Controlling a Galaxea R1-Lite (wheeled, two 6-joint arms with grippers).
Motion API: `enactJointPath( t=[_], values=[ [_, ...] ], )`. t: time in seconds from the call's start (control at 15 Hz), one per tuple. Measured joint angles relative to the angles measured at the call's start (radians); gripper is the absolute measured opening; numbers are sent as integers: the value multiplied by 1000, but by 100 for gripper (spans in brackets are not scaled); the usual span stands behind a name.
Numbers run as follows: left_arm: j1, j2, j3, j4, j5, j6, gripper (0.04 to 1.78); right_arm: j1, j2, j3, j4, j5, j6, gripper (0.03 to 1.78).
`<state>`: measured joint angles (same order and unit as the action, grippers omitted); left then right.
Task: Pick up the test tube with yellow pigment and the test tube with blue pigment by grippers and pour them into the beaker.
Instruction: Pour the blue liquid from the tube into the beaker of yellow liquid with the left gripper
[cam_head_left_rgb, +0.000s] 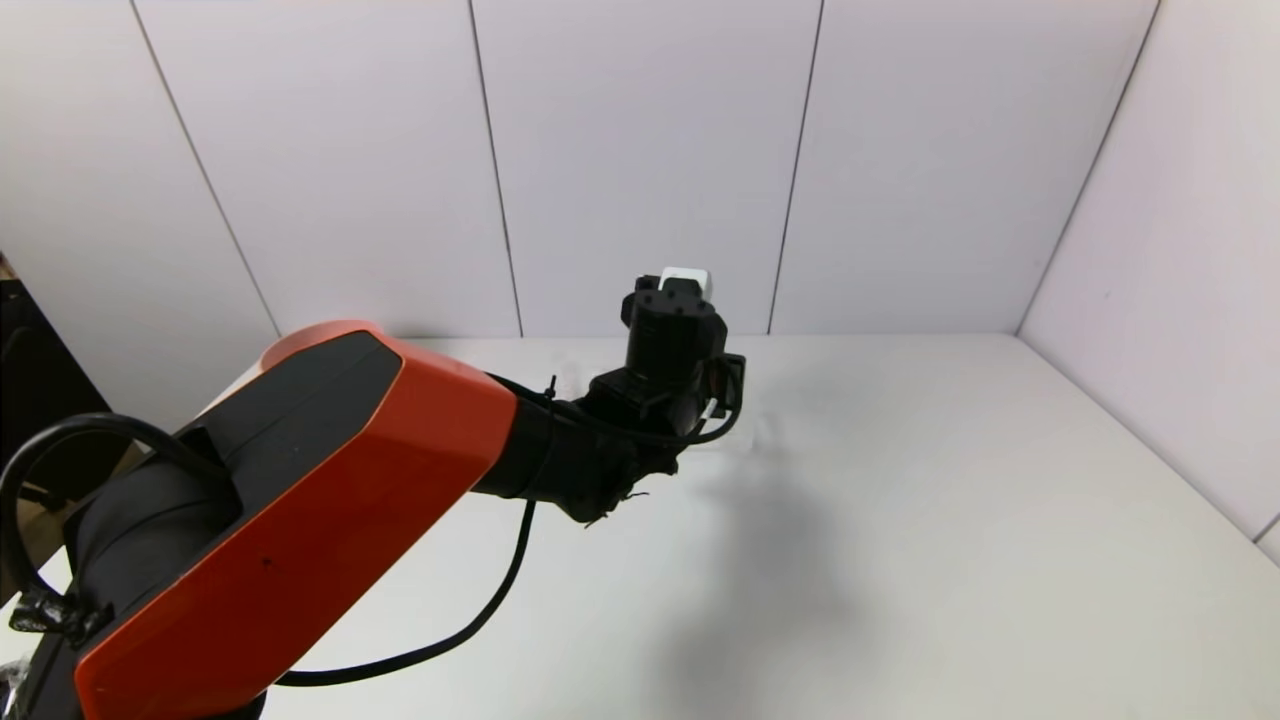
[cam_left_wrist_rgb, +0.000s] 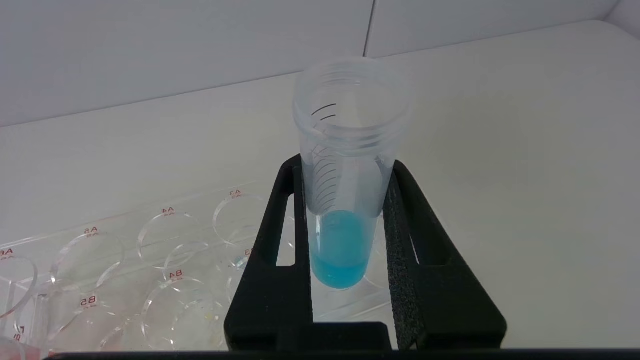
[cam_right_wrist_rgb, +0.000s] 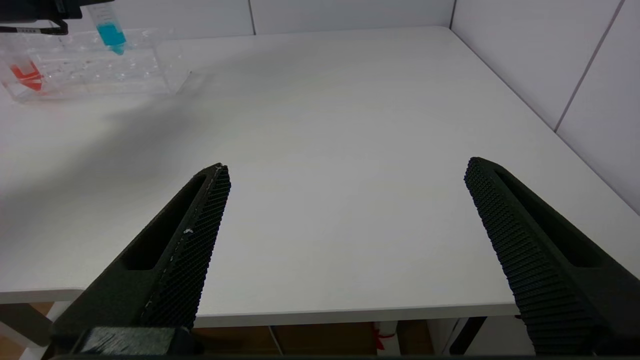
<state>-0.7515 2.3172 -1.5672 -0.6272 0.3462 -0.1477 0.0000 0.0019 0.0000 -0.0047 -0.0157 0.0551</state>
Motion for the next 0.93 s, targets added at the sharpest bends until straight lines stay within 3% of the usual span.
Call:
enactJointPath(
  t=[0.93],
  values=[
    [7,-117,-47,104,21,51,44,0,0,0,0,0,0,171]
  ],
)
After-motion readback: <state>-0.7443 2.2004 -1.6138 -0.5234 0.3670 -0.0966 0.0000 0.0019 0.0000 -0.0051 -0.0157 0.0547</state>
